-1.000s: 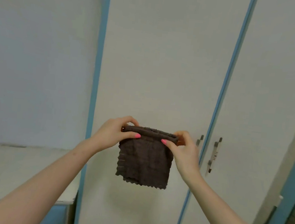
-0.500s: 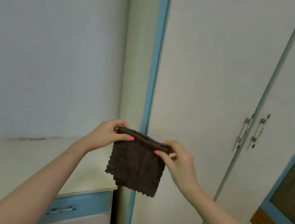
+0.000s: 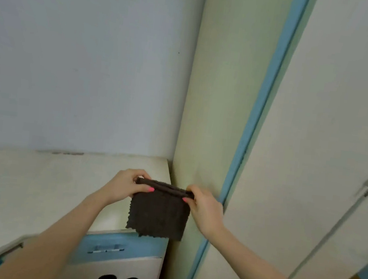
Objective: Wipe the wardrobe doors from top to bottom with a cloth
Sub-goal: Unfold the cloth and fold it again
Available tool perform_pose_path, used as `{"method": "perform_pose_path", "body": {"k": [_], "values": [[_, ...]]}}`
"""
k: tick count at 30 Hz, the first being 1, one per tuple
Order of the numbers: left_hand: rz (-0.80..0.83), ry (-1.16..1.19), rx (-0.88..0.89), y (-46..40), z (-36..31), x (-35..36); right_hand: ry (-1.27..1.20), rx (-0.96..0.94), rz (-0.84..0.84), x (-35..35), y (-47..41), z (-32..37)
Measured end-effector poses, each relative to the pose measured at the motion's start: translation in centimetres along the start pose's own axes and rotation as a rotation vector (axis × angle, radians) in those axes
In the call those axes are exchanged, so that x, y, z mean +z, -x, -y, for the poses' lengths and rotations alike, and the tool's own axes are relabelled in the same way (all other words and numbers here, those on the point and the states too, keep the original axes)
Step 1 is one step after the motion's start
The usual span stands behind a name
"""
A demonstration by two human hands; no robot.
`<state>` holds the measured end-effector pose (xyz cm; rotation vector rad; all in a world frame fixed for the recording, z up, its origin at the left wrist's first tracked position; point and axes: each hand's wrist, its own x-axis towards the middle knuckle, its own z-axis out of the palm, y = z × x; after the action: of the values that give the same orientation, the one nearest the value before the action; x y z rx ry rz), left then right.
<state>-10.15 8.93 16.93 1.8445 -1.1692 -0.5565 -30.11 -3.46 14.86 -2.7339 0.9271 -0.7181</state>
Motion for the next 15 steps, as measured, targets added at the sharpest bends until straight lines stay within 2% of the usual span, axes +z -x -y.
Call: {"method": "perform_pose_path", "body": {"k": [4, 7, 12, 15], "values": [[0.080, 0.058, -0.087, -2.1, 4.4, -0.5, 0.102, -0.003, 0.103, 3.9, -2.2, 1.3], [0.222, 0.069, -0.138, -3.7, 7.6, -1.0, 0.115, 0.071, 0.216, 6.5, -3.3, 2.1], [0.541, 0.017, -0.216, -6.4, 11.5, -1.6, 0.097, 0.248, 0.622, 9.2, -6.1, 1.7], [0.643, 0.014, -0.248, -8.2, 13.1, -1.1, 0.102, 0.307, 0.722, 9.7, -7.4, 1.2]]}}
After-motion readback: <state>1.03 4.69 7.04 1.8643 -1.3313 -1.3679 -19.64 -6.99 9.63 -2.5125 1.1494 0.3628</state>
